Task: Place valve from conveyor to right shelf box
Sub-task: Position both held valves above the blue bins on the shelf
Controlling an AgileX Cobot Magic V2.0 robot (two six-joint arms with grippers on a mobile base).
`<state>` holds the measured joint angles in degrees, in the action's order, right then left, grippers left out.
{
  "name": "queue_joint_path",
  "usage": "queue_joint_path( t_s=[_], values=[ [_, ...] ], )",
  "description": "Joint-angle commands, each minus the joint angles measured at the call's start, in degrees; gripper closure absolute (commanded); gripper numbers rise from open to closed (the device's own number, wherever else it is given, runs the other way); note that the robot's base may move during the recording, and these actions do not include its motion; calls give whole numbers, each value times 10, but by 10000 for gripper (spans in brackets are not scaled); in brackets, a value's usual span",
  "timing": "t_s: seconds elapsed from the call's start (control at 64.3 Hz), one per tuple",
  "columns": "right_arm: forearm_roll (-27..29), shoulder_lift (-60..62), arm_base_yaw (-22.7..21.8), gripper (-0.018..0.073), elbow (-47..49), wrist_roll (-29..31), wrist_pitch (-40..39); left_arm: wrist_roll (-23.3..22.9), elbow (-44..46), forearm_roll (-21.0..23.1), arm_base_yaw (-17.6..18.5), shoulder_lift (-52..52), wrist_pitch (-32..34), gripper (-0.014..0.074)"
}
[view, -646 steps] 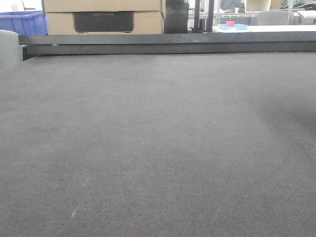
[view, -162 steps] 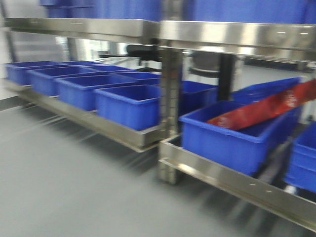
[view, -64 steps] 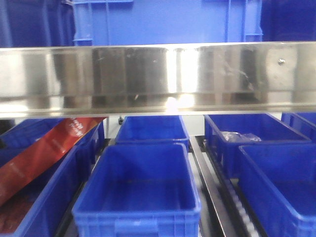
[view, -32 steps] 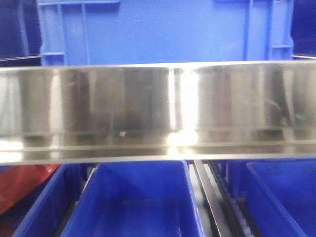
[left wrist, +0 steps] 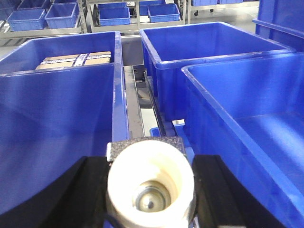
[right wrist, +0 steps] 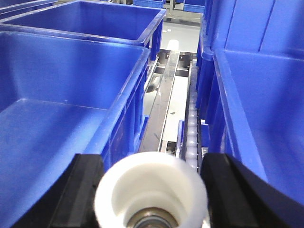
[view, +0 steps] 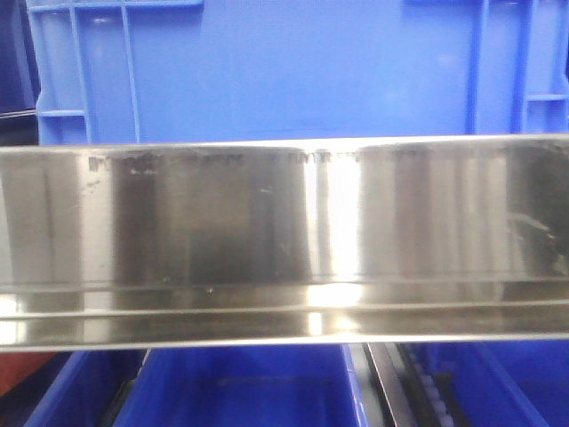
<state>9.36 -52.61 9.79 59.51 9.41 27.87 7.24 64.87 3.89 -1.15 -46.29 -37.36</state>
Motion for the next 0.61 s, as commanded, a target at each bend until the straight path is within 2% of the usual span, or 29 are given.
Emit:
queue_joint_path(
  t_s=[0.0,0.591],
  values=[
    [0,6,1,713,4,3,-44,-4,5,4,3,4,30,708],
    [0,6,1,713,4,3,-44,-4,5,4,3,4,30,708]
  ],
)
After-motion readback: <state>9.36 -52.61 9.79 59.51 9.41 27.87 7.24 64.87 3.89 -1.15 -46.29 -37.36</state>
